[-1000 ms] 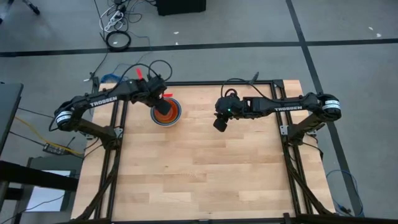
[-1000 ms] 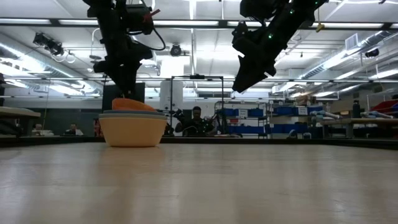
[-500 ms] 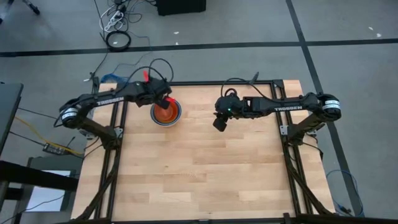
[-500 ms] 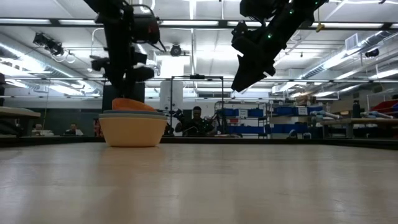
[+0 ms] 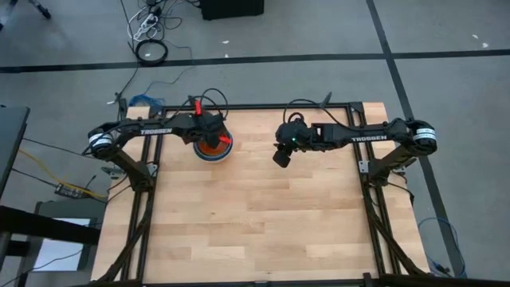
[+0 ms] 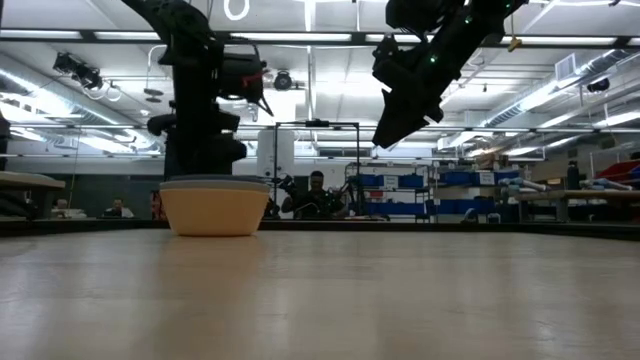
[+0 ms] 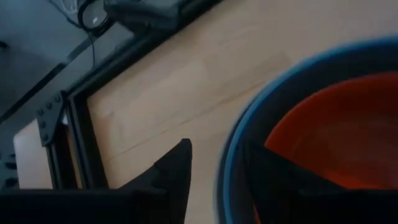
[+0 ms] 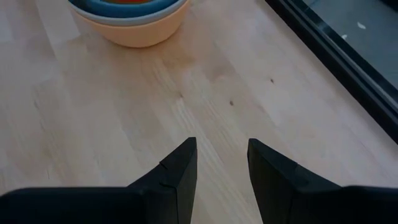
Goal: Nest bowls inside each other
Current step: Stack the orange bowl on top of the green bowl, then return to Home Position
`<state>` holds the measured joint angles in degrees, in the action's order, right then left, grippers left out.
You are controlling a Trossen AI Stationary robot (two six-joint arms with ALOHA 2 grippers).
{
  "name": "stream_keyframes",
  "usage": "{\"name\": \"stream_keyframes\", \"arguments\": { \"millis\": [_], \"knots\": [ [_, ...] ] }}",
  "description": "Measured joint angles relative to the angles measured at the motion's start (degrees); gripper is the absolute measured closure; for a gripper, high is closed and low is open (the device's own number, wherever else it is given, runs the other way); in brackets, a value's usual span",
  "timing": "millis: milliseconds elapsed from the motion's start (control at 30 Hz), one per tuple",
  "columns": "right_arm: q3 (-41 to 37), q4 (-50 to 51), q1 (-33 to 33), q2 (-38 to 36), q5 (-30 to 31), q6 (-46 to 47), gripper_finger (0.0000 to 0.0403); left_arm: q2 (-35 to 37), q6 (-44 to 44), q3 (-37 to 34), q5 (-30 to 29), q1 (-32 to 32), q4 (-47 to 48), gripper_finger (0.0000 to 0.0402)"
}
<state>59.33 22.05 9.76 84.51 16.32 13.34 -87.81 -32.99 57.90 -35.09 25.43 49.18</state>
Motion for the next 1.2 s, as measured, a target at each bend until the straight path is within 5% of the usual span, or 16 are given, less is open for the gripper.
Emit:
{"name": "stream_keyframes", "arguments": {
  "millis": [533,700,867,1200],
  "knots": [
    [0.0,-7.3,-1.4,0.0,1.6,-7.8,0.0274,17.8,5.0,5.3,6.3,-9.1,-2.1,0.0250],
    [0.0,-14.7,-6.6,-2.4,-7.4,-16.0,0.0274,27.2,9.4,5.4,6.4,-18.0,-10.6,0.0250],
    [0.0,-20.0,-10.7,-11.9,-15.1,-20.7,0.0274,34.3,17.2,5.4,6.1,-25.0,-19.1,0.0250],
    [0.1,-14.7,-15.0,-37.8,-12.9,-23.0,0.0274,37.8,22.5,4.1,3.7,-32.9,-22.7,0.0250]
  ]
}}
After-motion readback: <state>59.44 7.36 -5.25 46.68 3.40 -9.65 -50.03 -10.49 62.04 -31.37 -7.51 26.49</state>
